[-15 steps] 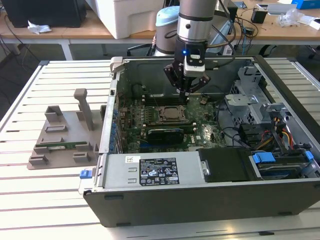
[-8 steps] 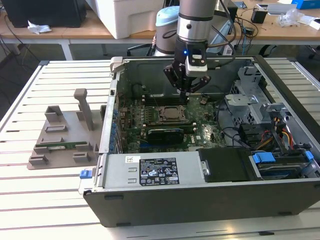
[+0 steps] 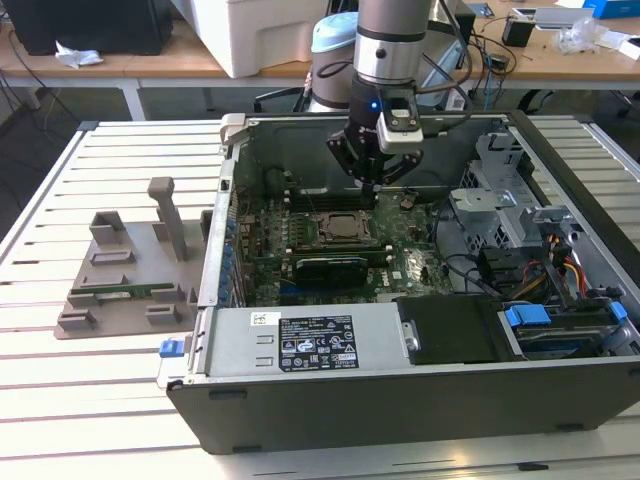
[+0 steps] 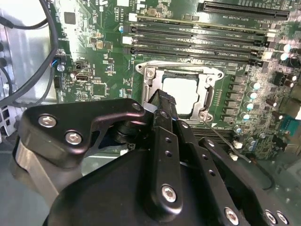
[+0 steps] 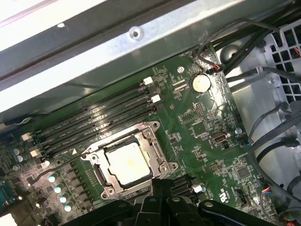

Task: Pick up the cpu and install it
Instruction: 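Install the first cpu locking lever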

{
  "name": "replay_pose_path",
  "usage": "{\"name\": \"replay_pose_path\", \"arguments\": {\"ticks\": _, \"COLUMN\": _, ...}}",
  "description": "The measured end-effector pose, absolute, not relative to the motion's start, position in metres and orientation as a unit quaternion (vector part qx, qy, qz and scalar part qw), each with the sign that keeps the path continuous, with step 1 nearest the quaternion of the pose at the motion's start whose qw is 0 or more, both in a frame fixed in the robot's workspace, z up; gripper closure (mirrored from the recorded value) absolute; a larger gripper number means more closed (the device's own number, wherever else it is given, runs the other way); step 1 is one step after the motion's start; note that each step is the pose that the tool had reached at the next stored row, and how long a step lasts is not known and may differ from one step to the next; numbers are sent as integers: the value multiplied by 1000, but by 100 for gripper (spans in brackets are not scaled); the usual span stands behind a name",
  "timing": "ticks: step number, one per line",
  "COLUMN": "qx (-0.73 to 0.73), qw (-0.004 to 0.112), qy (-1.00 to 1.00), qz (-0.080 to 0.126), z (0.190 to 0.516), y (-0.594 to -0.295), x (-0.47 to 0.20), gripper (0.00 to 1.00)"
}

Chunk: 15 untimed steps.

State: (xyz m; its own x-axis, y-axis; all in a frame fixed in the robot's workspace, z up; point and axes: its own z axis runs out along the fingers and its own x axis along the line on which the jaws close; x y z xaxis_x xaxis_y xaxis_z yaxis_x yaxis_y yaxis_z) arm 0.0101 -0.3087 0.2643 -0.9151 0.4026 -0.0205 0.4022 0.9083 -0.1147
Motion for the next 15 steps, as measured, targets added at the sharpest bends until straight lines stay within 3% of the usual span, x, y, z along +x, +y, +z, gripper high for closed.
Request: {"name": "replay_pose_path", "arguments": {"ticks": 15, "qx": -148, "qw": -2, "qy": -987, "qz": 58, "z": 264, "y": -309, "x": 10, "gripper": 89}}
